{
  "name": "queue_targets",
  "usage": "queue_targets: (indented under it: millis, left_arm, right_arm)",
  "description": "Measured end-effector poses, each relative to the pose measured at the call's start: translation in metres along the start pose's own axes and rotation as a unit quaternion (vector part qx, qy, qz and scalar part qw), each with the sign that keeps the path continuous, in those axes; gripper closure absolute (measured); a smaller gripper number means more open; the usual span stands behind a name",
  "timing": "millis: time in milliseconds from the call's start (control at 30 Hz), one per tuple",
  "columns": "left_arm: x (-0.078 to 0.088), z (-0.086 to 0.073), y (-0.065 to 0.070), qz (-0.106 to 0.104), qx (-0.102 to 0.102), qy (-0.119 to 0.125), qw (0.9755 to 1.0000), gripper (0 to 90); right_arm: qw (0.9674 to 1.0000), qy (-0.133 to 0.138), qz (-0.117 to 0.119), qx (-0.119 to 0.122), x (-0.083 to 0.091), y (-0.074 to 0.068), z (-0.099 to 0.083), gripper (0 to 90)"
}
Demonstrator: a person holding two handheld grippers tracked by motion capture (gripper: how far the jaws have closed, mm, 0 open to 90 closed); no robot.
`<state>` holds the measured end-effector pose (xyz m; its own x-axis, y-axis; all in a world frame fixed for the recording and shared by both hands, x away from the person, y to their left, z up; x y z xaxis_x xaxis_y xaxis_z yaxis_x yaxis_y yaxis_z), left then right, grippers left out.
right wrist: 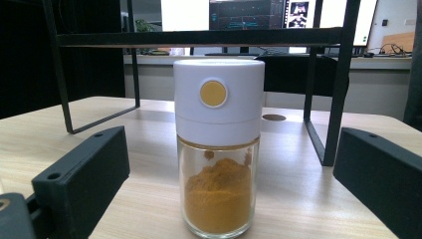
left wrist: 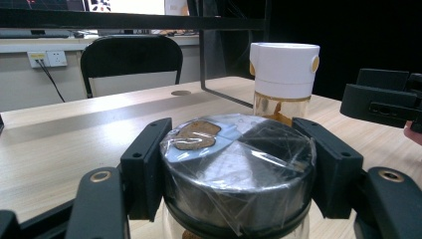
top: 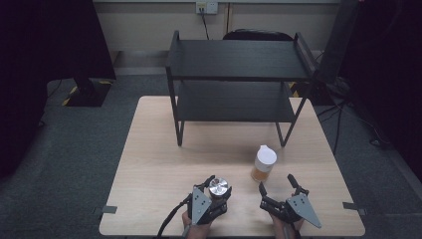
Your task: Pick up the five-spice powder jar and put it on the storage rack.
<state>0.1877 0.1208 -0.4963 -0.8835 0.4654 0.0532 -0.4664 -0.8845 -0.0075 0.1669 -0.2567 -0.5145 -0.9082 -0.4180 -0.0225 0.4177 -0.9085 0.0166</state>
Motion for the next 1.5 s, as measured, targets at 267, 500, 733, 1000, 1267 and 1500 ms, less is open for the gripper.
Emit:
queue_targets:
  millis: [267,500,733,1000,1267,1500]
  left_arm:
    - [-0.001,0.004,0.0,-0.005,-0.001,-0.006,1.0,35.1]
    - [-0.001,0.009,-0.002,-0.007,0.004,-0.007,0.9999,35.2]
    - [-0.001,0.014,-0.005,-0.014,0.008,-0.004,0.9999,35.2]
    - [0.001,0.025,-0.01,-0.023,0.009,0.0,0.9997,35.2]
    - [0.0,0.04,-0.021,-0.041,0.017,0.008,0.999,35.2]
    - [-0.002,0.062,-0.039,-0.064,0.012,0.027,0.9975,35.2]
  right_arm:
    - [1.0,0.0,-0.001,0.0,0.0,0.0,0.0,0.1]
    - [1.0,0.001,-0.001,0.0,0.0,0.0,0.0,0.1]
    - [1.0,0.001,-0.001,0.0,0.0,0.0,0.0,0.1]
    - [1.0,0.0,0.0,0.0,0.0,0.0,0.0,0.1]
    - [1.0,0.0,0.0,-0.001,0.0,0.0,0.0,0.1]
    - [1.0,-0.001,0.0,-0.001,0.0,0.0,0.0,0.1]
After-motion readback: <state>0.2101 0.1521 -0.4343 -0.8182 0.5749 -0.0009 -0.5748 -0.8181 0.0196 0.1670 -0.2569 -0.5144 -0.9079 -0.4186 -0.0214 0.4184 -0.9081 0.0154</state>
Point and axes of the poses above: each handheld gripper's, and its own axes: x roughly backward along the jaws, z roughly out of its top, y roughly to its right, the point moved 2 cm from there along -x, roughly forward along the jaws, and after that the axes turned 9 degrees about z, right-handed, at the moved point
